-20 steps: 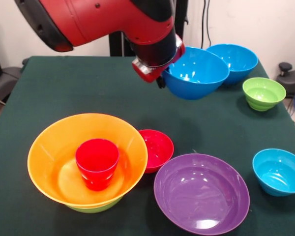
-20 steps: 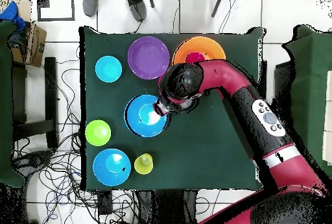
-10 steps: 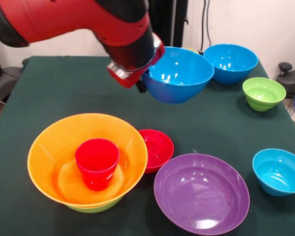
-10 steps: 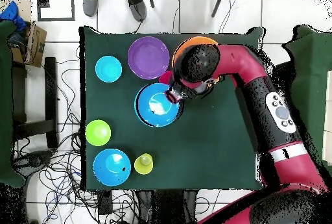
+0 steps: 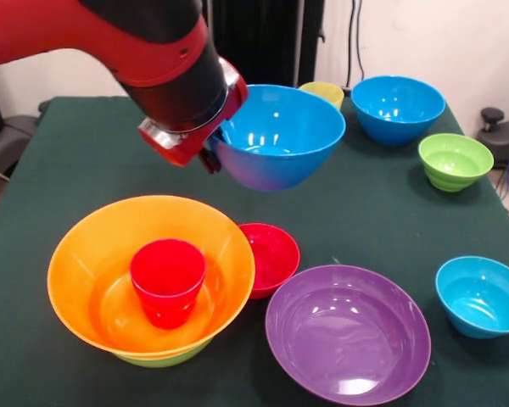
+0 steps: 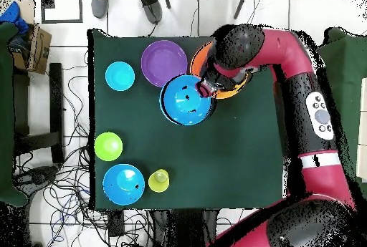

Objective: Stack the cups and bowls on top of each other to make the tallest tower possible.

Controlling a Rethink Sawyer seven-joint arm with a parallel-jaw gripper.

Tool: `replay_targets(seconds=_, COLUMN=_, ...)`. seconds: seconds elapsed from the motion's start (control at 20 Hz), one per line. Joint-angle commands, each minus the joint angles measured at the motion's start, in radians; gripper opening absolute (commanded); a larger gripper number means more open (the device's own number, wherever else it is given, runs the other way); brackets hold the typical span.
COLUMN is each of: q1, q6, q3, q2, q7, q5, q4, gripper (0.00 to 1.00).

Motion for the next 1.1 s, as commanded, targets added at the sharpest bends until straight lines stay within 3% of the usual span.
replay_targets(seconds=0.05, q1=0.076, q6=0.198, q3=-0.001, q2=0.078, q7=-0.412, q5=-0.011, q4=-0.240, gripper=0.00)
replay_targets(seconds=0.65, q1=0.133, q6=0.341, q3=0.022, q2=0.170, q7=-0.644, q5=-0.134, q4=-0.531, gripper=0.00)
replay_targets(seconds=1.1, q1=0.155, q6=0.389, q3=0.063, q2=0.198, q7=-0.743, q5=-0.208, q4=-0.661, gripper=0.00)
